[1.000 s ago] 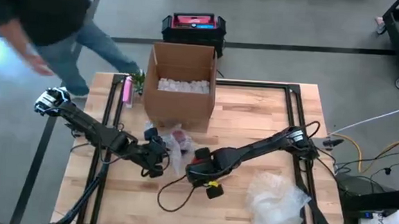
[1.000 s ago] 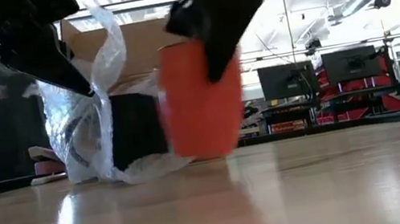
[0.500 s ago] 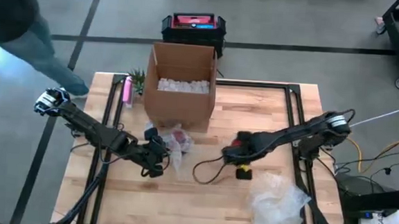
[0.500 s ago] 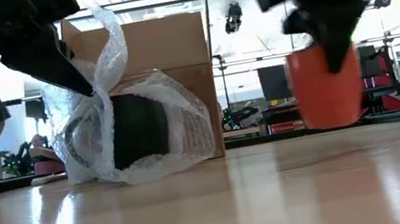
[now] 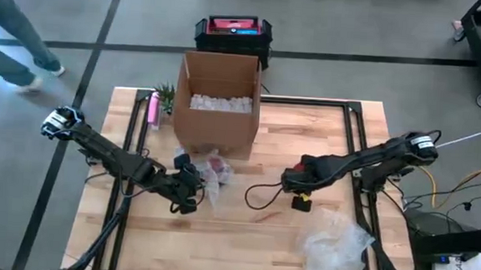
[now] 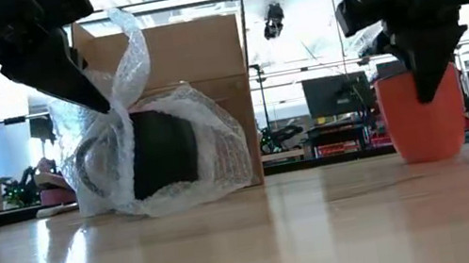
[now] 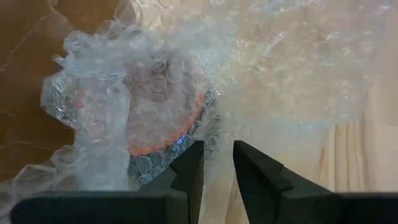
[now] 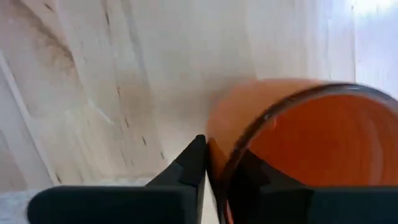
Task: Wrap mug
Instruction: Move the orange mug to the middle right of the table, then wrap the black mug with transparent bubble wrap
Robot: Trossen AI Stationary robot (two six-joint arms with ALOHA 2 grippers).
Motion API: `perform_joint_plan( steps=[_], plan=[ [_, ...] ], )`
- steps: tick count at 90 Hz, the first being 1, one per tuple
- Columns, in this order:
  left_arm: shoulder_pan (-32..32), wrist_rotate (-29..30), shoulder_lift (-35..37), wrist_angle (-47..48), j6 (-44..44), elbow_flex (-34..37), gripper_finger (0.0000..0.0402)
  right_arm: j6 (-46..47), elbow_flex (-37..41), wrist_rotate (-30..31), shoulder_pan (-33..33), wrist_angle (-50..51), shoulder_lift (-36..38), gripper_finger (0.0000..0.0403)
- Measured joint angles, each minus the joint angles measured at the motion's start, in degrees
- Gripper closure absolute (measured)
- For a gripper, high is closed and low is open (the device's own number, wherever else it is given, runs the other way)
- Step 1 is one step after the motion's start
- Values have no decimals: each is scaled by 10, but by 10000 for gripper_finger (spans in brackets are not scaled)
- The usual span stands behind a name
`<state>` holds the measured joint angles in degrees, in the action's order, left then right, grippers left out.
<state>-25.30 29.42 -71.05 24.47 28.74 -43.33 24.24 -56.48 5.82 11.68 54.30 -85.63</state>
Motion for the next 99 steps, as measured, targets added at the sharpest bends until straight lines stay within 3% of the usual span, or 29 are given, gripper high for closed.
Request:
perform_joint_plan(
  steps=[23, 35, 49, 70, 81, 99],
  plan=[
    [0, 0, 0, 0, 0, 0, 327, 4, -48, 0, 0, 26, -3, 266],
    [0, 0, 0, 0, 0, 0, 327, -16, -116, -1, 0, 79, -1, 222],
    [0, 0, 0, 0, 0, 0, 327, -41, -181, 17, -2, 68, -2, 193],
    [0, 0, 5, 0, 0, 0, 327, -121, -180, 33, -7, -178, -68, 187],
    [0, 0, 11, 1, 0, 0, 327, -180, -178, 32, -20, -228, -154, 199],
    [0, -18, 33, 43, 13, 0, 327, -185, -210, 31, -41, -280, -253, 219]
  ],
)
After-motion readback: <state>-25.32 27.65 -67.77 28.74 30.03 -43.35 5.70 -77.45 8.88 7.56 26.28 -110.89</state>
